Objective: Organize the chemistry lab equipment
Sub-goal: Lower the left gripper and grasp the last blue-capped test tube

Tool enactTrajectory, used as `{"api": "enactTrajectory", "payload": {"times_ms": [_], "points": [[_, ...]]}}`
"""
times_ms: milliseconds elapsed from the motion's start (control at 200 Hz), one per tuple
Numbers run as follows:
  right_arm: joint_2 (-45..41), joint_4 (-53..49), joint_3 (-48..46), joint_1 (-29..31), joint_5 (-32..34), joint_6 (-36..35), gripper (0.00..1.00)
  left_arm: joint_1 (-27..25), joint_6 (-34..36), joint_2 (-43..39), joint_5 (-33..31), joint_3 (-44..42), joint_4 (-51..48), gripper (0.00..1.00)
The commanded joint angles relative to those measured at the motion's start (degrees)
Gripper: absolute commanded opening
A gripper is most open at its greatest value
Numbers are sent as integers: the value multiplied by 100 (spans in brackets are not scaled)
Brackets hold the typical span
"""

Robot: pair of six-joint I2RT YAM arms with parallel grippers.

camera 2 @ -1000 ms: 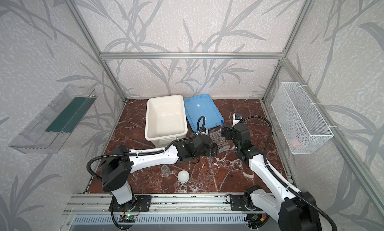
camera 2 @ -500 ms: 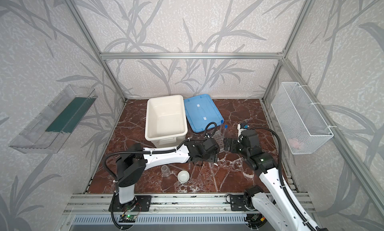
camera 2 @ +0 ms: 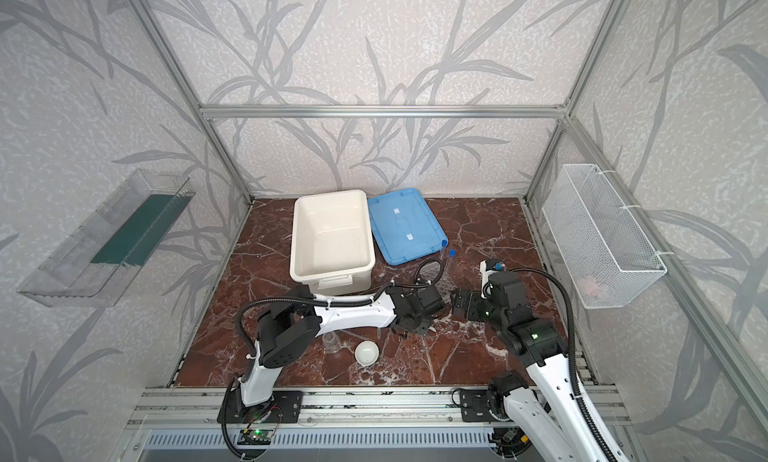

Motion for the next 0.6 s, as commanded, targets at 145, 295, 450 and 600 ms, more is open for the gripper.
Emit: {"api": "enactTrajectory", "payload": {"times_ms": [145, 295, 450, 600], "points": [[-91, -35, -141, -34, -17, -43, 99, -47, -1, 272, -339, 239, -722, 32], [-125, -10, -168, -43, 1, -58, 99, -38, -79, 312, -372, 296, -878, 20], [-114, 53, -188, -47, -118, -102, 100, -14, -114, 173, -384, 234, -846, 18], [-97, 107, -221, -65, -259, -125, 100, 19, -144, -202, -459, -56, -620, 13]]}}
